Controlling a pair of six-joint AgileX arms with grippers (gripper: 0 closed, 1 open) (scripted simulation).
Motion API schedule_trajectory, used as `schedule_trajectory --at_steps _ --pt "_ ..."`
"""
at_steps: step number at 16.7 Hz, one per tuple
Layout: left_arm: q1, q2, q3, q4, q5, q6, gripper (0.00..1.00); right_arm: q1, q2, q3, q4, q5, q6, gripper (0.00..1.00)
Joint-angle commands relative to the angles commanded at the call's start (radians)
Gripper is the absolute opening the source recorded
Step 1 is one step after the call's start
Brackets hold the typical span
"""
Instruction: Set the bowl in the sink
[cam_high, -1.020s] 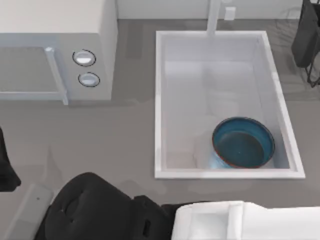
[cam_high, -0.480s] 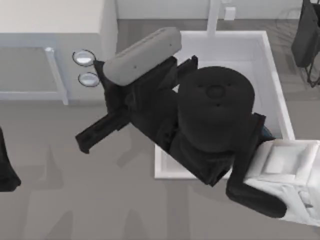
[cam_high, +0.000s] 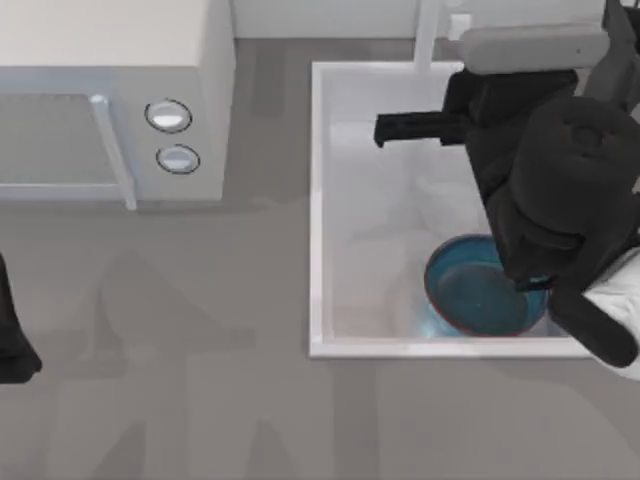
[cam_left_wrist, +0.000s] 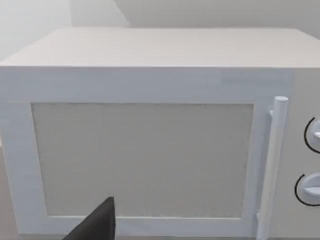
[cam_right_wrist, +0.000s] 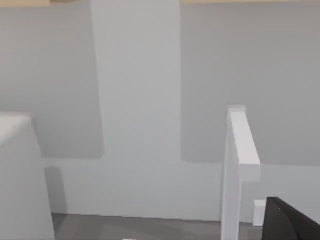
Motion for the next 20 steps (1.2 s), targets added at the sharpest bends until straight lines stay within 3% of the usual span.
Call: schedule_trajectory --at_steps 3,12,20 --pt "0.000 0.000 0.000 0.000 0.000 0.000 1.00 -0.054 0.017 -0.039 0.029 0.046 -0.006 0.00" --pt "0.000 0.000 0.000 0.000 0.000 0.000 1.00 -0.050 0.041 -0.041 0.057 0.046 -0.007 0.00" --pt "0.000 0.000 0.000 0.000 0.000 0.000 1.00 -0.044 0.338 -0.077 0.396 0.056 -0.008 0.00"
